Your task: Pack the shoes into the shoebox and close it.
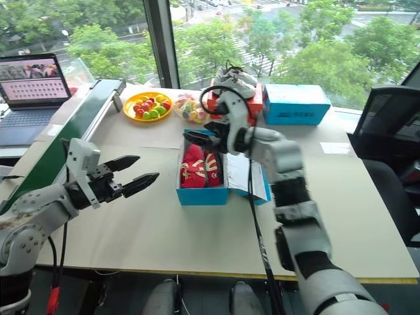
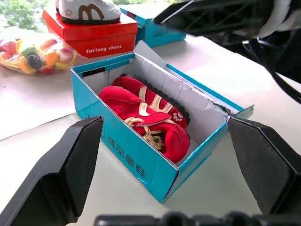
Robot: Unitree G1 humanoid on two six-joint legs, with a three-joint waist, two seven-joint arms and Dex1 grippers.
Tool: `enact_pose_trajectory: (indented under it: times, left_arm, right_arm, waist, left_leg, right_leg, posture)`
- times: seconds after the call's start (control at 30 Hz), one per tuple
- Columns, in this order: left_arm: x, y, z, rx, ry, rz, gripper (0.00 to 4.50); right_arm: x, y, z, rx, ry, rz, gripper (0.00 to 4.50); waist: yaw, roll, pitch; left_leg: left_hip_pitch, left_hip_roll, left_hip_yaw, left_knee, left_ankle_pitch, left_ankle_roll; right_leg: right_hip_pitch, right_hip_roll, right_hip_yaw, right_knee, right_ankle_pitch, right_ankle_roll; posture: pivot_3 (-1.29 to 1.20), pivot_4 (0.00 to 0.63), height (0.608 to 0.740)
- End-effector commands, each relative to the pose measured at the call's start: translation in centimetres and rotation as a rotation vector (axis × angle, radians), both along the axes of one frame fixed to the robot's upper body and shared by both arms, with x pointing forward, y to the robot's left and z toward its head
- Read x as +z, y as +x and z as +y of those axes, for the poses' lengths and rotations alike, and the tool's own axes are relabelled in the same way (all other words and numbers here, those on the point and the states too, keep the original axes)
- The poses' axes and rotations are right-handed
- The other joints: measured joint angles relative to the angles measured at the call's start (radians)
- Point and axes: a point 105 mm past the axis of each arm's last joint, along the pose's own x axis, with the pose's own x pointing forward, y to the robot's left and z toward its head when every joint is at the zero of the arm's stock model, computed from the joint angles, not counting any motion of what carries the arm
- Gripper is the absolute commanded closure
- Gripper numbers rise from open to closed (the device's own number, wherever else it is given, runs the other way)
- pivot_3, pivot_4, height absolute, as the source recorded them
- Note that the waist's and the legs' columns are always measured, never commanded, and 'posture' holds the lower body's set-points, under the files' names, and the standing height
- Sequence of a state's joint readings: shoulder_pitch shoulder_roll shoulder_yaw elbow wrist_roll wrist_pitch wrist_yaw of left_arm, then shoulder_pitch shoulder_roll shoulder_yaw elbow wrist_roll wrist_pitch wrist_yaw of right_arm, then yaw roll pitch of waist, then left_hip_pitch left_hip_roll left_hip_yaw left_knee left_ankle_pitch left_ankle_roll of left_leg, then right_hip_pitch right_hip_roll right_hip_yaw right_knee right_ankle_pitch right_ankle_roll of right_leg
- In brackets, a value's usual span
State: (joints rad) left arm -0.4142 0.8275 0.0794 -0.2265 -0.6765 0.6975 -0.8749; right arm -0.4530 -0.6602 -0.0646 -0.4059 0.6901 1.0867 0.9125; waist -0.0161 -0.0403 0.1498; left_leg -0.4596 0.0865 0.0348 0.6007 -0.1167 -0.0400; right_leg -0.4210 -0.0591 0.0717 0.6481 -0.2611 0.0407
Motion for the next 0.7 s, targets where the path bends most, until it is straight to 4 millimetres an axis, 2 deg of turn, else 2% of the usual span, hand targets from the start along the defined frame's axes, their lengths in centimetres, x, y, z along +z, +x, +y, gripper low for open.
enact_pose_trajectory:
  times: [0.03,0.1,0.13,0.2,0.3,0.37,0.5,0.7]
  left_arm:
    - [1.2,0.8,-0.4,-0.059,0.04,-0.051,0.0]
    - [1.2,1.0,-0.6,-0.084,0.079,-0.052,0.0]
    - [1.2,1.1,-0.6,-0.093,0.1,-0.053,0.0]
    - [0.3,1.2,0.0,-0.098,0.208,-0.052,0.0]
    - [-0.5,1.2,0.9,-0.098,0.286,-0.04,0.0]
    - [-0.1,1.2,1.4,-0.089,0.289,-0.044,0.0]
    - [0.5,1.3,2.0,-0.077,0.303,-0.059,0.0]
    - [1.0,1.0,2.2,-0.074,0.303,-0.064,0.0]
  right_arm:
    - [-3.0,-0.6,-1.0,-0.097,-0.005,0.064,3.88]
    - [-5.9,-0.2,-1.2,-0.168,-0.012,0.102,4.48]
    - [-7.0,-0.1,-1.1,-0.19,-0.016,0.11,4.48]
    - [-8.5,1.7,-1.4,-0.319,0.025,0.098,4.48]
    - [-9.5,4.2,-2.1,-0.473,0.07,0.076,4.48]
    - [-10.1,5.6,-2.5,-0.553,0.102,0.063,4.48]
    - [-11.8,6.9,-2.7,-0.609,0.091,0.061,4.48]
    - [-13.3,8.6,-5.2,-0.802,0.194,0.073,4.48]
  waist:
    - [0.002,0.0,0.0]
    - [0.002,-0.001,0.0]
    - [0.001,-0.001,0.0]
    - [-0.004,-0.001,0.0]
    - [-0.01,0.0,0.0]
    - [-0.009,0.0,0.001]
    - [-0.002,0.0,0.001]
    - [0.002,0.0,0.001]
  left_leg:
    - [0.0,0.0,0.0,0.001,0.0,0.0]
    - [0.0,0.0,-0.001,0.002,0.0,0.0]
    - [-0.001,0.0,-0.001,0.003,0.0,0.0]
    - [-0.001,-0.001,-0.001,0.004,0.0,0.0]
    - [-0.001,-0.001,-0.001,0.005,0.0,0.0]
    - [-0.001,0.0,-0.001,0.006,0.0,0.0]
    - [-0.001,-0.001,-0.001,0.005,0.0,0.0]
    - [-0.002,-0.001,-0.001,0.005,0.0,0.0]
  right_leg:
    - [0.001,0.0,0.0,0.0,0.0,0.0]
    - [0.001,0.0,0.0,0.0,0.0,0.001]
    - [0.001,0.0,0.0,0.0,0.0,0.001]
    - [0.001,0.0,0.001,0.0,0.0,0.002]
    - [0.001,0.001,0.002,0.001,0.0,0.005]
    - [0.001,0.001,0.002,0.001,0.001,0.006]
    - [0.001,0.001,0.001,0.001,0.001,0.005]
    - [0.001,0.001,0.001,0.001,0.0,0.004]
  posture:
    - [0.0,0.15,0.74]
    - [0.0,0.15,0.74]
    - [0.0,0.15,0.74]
    - [0.0,0.15,0.74]
    - [0.0,0.15,0.74]
    - [0.0,0.15,0.74]
    - [0.0,0.15,0.74]
    - [0.0,0.15,0.74]
